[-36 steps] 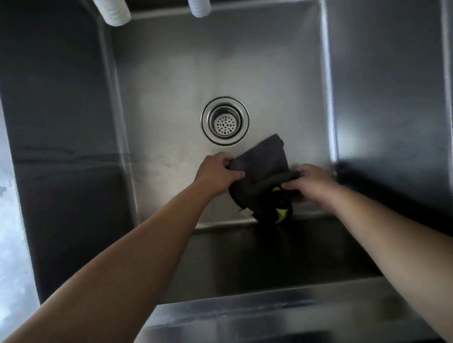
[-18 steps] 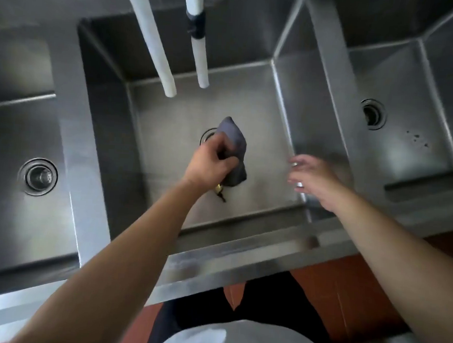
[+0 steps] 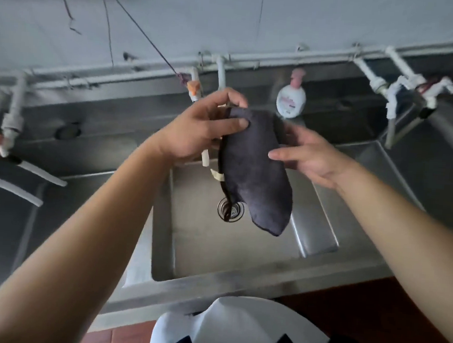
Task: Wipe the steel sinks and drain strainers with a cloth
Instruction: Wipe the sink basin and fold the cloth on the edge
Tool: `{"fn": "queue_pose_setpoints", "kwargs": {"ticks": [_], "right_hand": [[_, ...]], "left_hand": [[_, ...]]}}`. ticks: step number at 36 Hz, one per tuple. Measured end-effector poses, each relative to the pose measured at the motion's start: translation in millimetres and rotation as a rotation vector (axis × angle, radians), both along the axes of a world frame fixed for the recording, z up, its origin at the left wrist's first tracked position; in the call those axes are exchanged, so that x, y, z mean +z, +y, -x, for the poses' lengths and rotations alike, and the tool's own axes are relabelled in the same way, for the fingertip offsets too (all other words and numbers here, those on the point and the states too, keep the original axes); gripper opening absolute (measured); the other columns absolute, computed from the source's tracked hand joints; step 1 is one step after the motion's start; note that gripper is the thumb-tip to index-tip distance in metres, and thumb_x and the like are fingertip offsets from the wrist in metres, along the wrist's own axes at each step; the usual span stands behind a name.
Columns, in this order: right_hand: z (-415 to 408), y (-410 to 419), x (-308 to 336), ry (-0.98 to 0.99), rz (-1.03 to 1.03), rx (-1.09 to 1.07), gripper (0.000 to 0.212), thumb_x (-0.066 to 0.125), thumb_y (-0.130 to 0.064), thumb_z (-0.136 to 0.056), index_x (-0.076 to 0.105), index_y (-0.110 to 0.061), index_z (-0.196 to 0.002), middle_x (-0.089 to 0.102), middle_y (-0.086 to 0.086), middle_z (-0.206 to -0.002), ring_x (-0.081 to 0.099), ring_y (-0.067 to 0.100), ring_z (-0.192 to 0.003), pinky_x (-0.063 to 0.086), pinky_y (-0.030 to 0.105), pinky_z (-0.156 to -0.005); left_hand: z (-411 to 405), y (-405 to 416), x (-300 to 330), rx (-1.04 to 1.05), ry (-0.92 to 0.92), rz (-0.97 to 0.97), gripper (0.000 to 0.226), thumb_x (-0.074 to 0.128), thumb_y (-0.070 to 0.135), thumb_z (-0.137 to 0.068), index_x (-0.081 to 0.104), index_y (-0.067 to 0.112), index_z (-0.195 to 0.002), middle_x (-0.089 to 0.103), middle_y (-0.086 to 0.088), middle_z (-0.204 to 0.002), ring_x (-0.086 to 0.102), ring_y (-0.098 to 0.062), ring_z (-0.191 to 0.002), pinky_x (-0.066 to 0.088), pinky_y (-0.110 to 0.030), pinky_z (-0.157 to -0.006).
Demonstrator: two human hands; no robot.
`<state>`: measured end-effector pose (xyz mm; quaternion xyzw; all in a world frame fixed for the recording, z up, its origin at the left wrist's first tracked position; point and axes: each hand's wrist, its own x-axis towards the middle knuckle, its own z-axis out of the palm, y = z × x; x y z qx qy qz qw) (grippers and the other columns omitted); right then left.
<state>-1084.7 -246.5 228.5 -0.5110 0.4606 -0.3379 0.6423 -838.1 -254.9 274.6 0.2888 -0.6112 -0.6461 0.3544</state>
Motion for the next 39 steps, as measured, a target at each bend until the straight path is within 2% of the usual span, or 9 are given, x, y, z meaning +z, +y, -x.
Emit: {"fn": "queue_pose_setpoints", "kwargs": {"ticks": [6,10,14,17,21,26,31,35,39], "right_hand": [[16.7,0.7,42.0,-0.23,-0.017,0.048,0.041,0.077,-0.019,-0.073,0.062,-0.022,-0.111,0.063,0.002,-0.097,0.055,0.02,-0.083,0.039,0.033,-0.068],[33.3,7.6,61.4,-0.153,0.064,-0.038,0.037,0.066,-0.013,-0.087,0.063,-0.01,-0.124,0.07,0.004,-0.103,0.068,0.017,-0.085,0.053,0.031,-0.071],[44.2,18.0,64.3,-0.083,0.141,-0.055,0.03,0.06,-0.014,-0.097,0.061,-0.009,-0.126,0.067,0.01,-0.114,0.067,0.026,-0.096,0.056,0.047,-0.085],[46.6,24.6,58.8,-0.089,0.163,-0.096,0.029,0.06,-0.023,-0.099,0.061,-0.014,-0.126,0.068,0.011,-0.12,0.069,0.029,-0.095,0.057,0.053,-0.082],[48.1,37.1,29.9,-0.084,-0.021,0.026,0.038,0.071,-0.038,-0.088,0.062,-0.028,-0.123,0.073,0.003,-0.113,0.072,0.025,-0.092,0.057,0.049,-0.083],[40.8,63.7,-24.9,-0.04,-0.223,0.061,0.014,0.071,-0.017,-0.087,0.072,-0.016,-0.1,0.076,0.005,-0.102,0.066,0.023,-0.098,0.052,0.042,-0.094],[48.8,73.1,-40.0,-0.179,-0.203,-0.023,0.017,0.066,-0.009,-0.09,0.071,-0.013,-0.106,0.076,0.004,-0.094,0.071,0.019,-0.086,0.055,0.029,-0.074],[61.6,75.8,-35.7,-0.206,-0.17,-0.035,0.012,0.067,-0.006,-0.09,0.075,-0.012,-0.097,0.077,0.008,-0.098,0.074,0.021,-0.093,0.058,0.03,-0.076],[74.9,80.5,-31.3,-0.153,-0.117,-0.002,0.012,0.069,-0.009,-0.09,0.079,-0.013,-0.095,0.076,0.013,-0.104,0.073,0.025,-0.1,0.058,0.03,-0.078]], "left_hand": [[8.0,18.8,42.4,0.208,-0.057,0.122,0.014,0.058,0.013,-0.098,0.055,0.026,-0.101,0.062,0.009,-0.086,0.054,-0.005,-0.071,0.042,-0.02,-0.055],[16.5,33.7,50.8,0.29,-0.095,0.16,0.011,0.055,0.015,-0.101,0.055,0.026,-0.103,0.063,0.01,-0.083,0.057,-0.004,-0.069,0.046,-0.021,-0.054],[27.7,49.1,41.7,0.413,-0.153,0.135,0.013,0.056,0.024,-0.099,0.059,0.036,-0.096,0.062,0.012,-0.084,0.056,-0.004,-0.07,0.047,-0.027,-0.051],[38.5,59.2,34.7,0.484,-0.109,0.118,0.013,0.059,0.025,-0.097,0.06,0.037,-0.094,0.061,0.012,-0.089,0.057,-0.006,-0.076,0.047,-0.028,-0.051],[50.2,68.7,27.6,0.533,-0.014,0.033,0.017,0.059,0.023,-0.097,0.064,0.038,-0.091,0.066,0.011,-0.089,0.064,-0.006,-0.077,0.05,-0.03,-0.052],[55.4,77.3,1.4,0.65,-0.006,-0.203,0.009,0.058,0.019,-0.1,0.061,0.025,-0.106,0.067,0.0,-0.094,0.068,-0.015,-0.08,0.057,-0.032,-0.062],[48.0,97.0,-46.1,0.757,0.093,-0.426,0.042,0.062,-0.002,-0.092,0.057,0.02,-0.128,0.067,-0.008,-0.108,0.069,-0.021,-0.085,0.059,-0.034,-0.07],[58.0,120.2,-91.1,0.769,0.2,-0.552,0.078,0.061,-0.012,-0.087,0.036,0.029,-0.149,0.062,-0.016,-0.132,0.066,-0.028,-0.105,0.054,-0.041,-0.091],[80.2,137.5,-126.4,0.75,0.307,-0.611,0.09,0.064,-0.009,-0.086,0.026,0.033,-0.155,0.061,-0.021,-0.128,0.071,-0.03,-0.104,0.058,-0.038,-0.084]]}}
